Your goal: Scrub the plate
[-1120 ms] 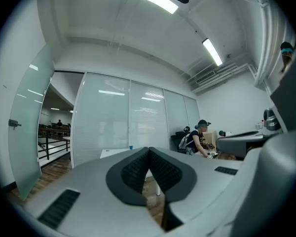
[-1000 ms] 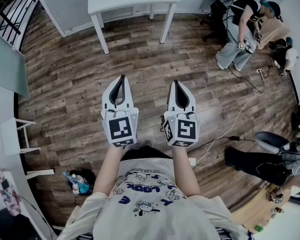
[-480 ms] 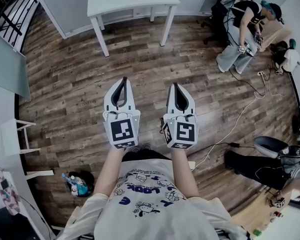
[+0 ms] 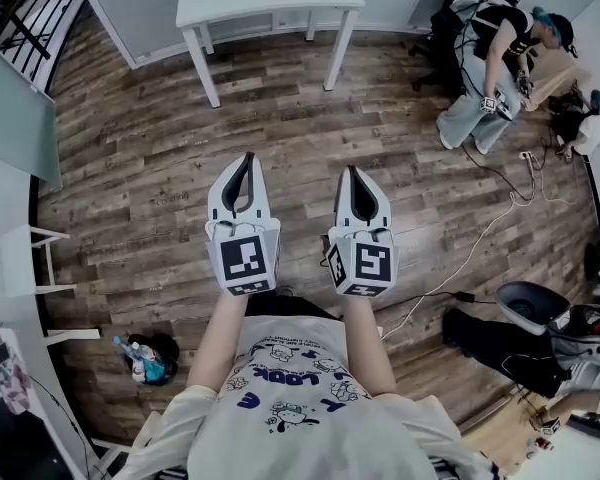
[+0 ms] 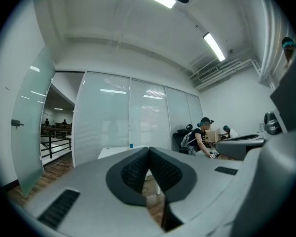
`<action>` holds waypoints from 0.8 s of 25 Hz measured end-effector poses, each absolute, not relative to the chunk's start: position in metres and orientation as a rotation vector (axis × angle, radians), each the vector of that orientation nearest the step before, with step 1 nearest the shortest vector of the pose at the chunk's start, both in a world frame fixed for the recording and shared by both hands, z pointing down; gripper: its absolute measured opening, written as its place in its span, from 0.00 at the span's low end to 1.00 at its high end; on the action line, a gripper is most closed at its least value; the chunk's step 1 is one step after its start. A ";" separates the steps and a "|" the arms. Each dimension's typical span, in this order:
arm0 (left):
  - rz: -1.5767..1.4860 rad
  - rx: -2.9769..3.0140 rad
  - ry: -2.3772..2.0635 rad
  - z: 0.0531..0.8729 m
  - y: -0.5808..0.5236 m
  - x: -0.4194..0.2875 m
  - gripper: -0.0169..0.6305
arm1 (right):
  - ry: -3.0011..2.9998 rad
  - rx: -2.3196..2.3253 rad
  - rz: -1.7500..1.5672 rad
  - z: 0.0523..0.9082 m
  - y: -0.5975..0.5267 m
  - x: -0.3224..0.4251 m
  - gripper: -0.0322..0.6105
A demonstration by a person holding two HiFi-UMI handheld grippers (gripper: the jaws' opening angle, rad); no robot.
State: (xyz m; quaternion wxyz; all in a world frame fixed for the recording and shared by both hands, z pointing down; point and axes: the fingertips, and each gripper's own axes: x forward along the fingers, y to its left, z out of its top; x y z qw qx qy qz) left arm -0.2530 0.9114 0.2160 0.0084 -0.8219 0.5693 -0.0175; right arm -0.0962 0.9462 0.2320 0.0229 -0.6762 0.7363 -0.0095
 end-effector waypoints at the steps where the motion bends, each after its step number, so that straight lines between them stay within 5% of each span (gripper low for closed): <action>1: -0.056 -2.569 1.781 0.217 0.911 -0.251 0.07 | 2.286 -2.087 -0.036 0.233 0.945 -0.096 0.04; 20: -0.036 -2.616 1.739 0.222 0.833 -0.237 0.07 | 2.276 -2.123 -0.071 0.247 0.870 -0.086 0.04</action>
